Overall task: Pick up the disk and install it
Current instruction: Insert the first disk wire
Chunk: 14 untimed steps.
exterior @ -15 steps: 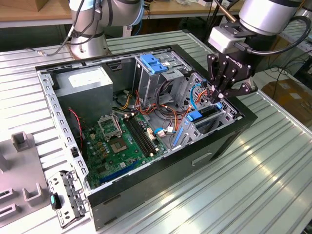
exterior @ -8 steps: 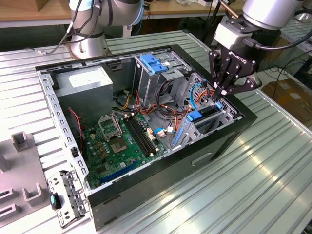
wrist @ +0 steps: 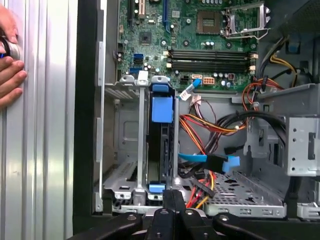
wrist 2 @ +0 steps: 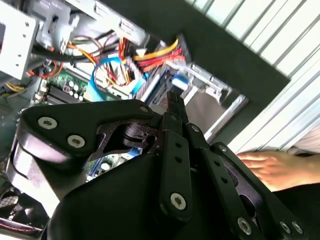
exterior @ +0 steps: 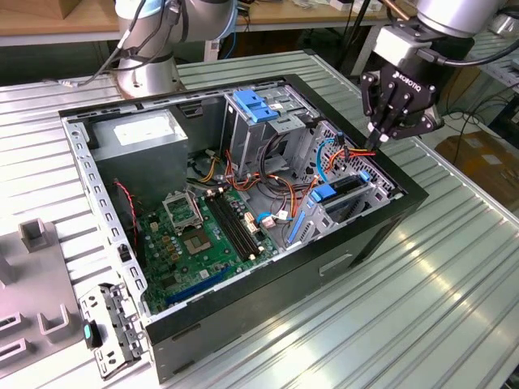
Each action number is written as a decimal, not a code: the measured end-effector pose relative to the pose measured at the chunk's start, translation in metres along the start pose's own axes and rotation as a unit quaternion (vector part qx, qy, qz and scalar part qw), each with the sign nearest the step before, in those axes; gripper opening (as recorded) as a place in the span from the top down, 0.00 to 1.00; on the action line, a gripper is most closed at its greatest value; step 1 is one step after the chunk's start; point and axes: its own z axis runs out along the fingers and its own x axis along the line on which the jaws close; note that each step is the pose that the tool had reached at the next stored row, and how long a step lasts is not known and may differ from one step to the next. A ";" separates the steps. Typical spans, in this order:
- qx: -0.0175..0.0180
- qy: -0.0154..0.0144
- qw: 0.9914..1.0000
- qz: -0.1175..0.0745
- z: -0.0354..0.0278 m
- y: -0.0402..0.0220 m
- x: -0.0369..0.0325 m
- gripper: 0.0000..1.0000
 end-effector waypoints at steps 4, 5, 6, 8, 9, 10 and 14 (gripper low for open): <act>-0.002 0.001 1.000 0.000 0.0004 -0.0139 -0.0098 0.89; -0.003 0.002 1.000 0.000 0.0010 -0.0175 -0.0130 0.89; -0.003 0.002 1.000 -0.001 0.0013 -0.0185 -0.0142 0.89; -0.002 0.002 1.000 -0.019 0.0022 -0.0185 -0.0143 0.89; -0.002 0.002 0.999 -0.032 0.0029 -0.0185 -0.0144 0.89; -0.002 0.002 0.999 -0.042 0.0034 -0.0186 -0.0144 0.89; -0.001 0.003 0.995 -0.098 0.0066 -0.0186 -0.0144 0.89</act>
